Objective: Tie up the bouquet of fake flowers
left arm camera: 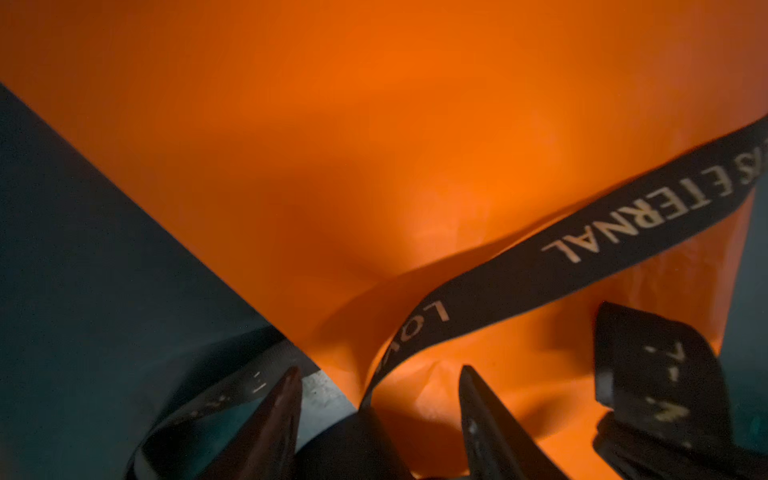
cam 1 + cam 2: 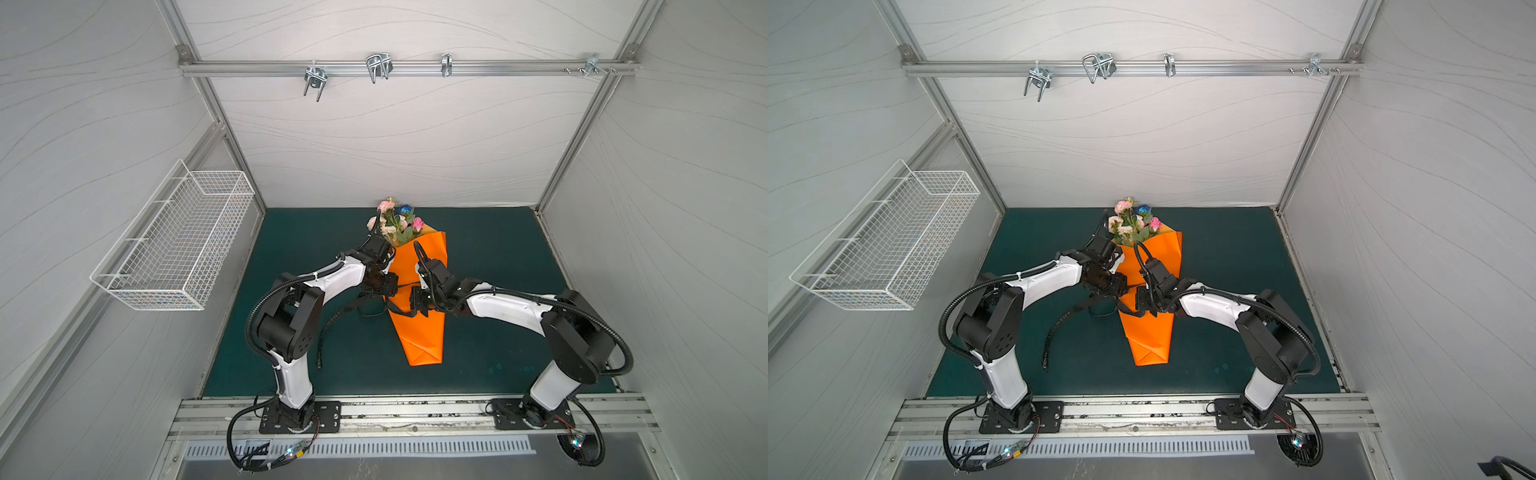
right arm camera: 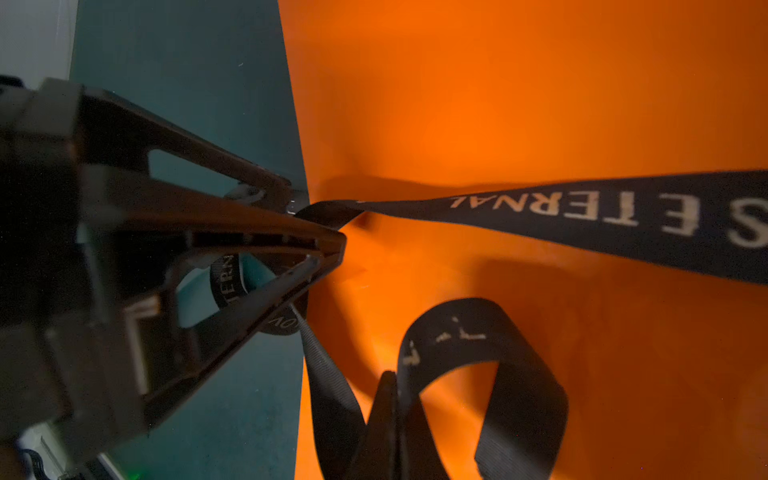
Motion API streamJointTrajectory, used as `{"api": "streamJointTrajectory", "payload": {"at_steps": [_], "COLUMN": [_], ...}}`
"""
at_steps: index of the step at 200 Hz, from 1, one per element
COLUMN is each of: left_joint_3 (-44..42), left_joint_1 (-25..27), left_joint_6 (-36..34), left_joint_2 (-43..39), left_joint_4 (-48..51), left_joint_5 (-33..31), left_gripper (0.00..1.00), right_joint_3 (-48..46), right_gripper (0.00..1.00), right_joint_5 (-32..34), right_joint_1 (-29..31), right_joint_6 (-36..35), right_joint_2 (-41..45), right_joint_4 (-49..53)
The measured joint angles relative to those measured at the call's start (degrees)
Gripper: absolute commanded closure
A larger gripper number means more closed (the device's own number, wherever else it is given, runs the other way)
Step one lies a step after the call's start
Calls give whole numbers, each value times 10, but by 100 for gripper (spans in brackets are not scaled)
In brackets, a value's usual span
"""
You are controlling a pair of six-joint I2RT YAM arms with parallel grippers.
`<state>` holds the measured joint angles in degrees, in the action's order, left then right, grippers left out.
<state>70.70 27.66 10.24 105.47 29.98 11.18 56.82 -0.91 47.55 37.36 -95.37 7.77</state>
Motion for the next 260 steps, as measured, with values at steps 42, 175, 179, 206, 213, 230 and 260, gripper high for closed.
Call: {"api": "streamJointTrajectory", "payload": {"at_steps": [42, 175, 179, 206, 213, 230, 260], "left_joint_3": [0, 1, 1, 1, 1, 1, 1], "left_joint_1": [2, 6, 6, 9, 11, 14, 17], "left_joint_6": [-9, 13, 14, 23, 24, 30, 37], "left_joint_2": [10, -88, -90, -96, -96, -97, -110], "left_joint_4": [1, 26, 26, 26, 26, 26, 25], "left_joint_5": [3, 40, 42, 55, 58, 65, 73], "left_gripper": [92, 100, 100, 100, 100, 100, 100], "right_joint_3": [0, -21, -21, -18, -16, -11, -9], "right_gripper": [99, 98, 98, 97, 97, 93, 93], "right_joint_5": [-9, -109, -109, -95, -86, -66, -44], "right_joint_1": [0, -33, -34, -34, -34, -34, -34], "right_joint_6": [4, 37, 36, 28, 23, 11, -21], "right_joint_2": [0, -52, -57, -79, -84, -94, -99], "right_joint_4": [-4, -126, -131, -169, -181, -212, -284]}}
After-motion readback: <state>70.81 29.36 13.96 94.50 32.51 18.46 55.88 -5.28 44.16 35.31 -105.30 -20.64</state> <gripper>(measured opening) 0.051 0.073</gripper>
